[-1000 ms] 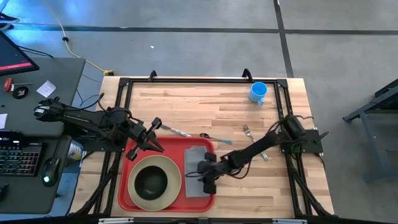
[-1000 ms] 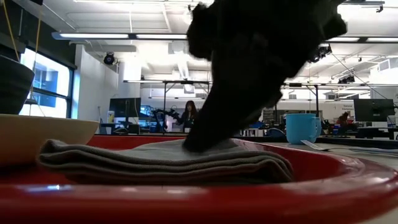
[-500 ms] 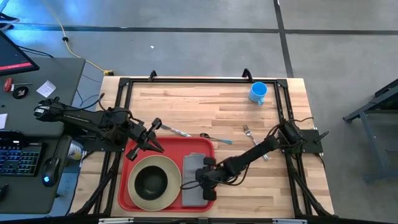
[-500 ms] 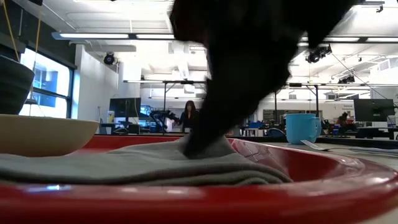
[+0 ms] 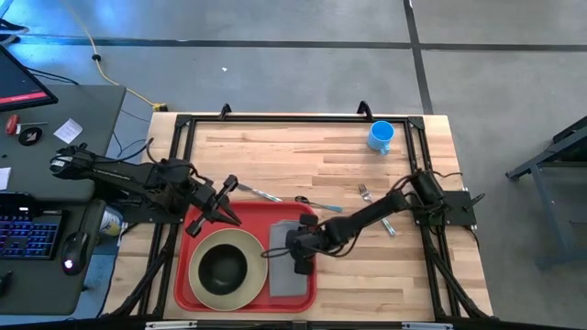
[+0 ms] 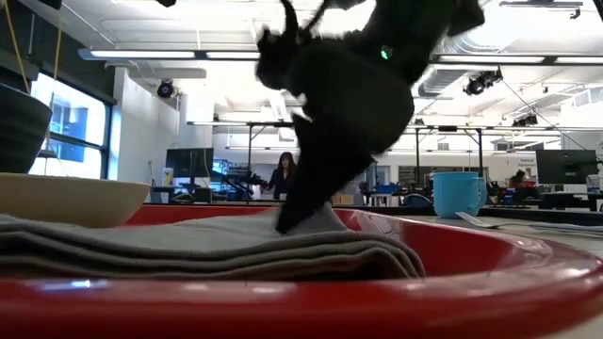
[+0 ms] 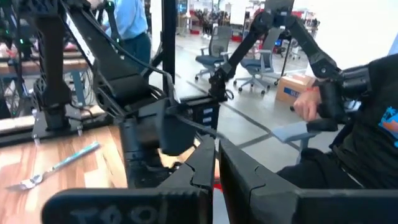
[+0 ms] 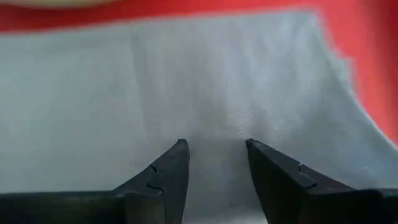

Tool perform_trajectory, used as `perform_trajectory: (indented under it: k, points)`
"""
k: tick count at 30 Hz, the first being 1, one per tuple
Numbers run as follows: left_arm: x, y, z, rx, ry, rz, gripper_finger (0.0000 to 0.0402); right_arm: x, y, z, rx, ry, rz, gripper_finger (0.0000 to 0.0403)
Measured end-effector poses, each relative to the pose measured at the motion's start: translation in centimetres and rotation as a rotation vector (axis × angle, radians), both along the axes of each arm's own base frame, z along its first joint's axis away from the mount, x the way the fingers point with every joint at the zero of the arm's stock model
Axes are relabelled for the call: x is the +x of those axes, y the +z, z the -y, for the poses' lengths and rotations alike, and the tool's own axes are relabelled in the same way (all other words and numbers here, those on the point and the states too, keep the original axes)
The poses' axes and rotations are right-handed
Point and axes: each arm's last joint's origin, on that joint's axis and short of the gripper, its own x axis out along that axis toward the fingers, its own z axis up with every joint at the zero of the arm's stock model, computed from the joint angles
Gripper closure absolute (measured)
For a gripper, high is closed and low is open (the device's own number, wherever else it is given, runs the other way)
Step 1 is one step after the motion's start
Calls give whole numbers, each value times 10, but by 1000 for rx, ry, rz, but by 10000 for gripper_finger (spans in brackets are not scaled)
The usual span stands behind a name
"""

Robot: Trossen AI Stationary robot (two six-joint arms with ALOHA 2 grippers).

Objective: Set up tray
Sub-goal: Put the gray napkin on the red serving tray to the right of the light brown plate

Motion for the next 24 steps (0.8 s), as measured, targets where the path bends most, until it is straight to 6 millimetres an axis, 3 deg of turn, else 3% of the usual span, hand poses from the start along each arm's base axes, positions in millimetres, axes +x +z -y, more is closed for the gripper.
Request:
perform_trajectory:
  k: [3,8,14,17,21,24]
  points:
    - [-2,1,0,17,-1,9,346,-3,-5,2,123,22,-34,247]
    - [-5,0,-1,31,6,4,346,-5,0,0,129,74,-28,247]
    - [-6,-2,-2,39,19,-22,346,-10,39,7,73,102,59,247]
    - [-6,-4,-2,42,26,-36,346,-13,49,14,-2,69,77,247]
    - [-6,-3,-2,41,26,-32,346,-15,48,20,-68,41,62,247]
    - [-6,-3,-2,39,26,-34,346,-19,32,24,-37,15,15,247]
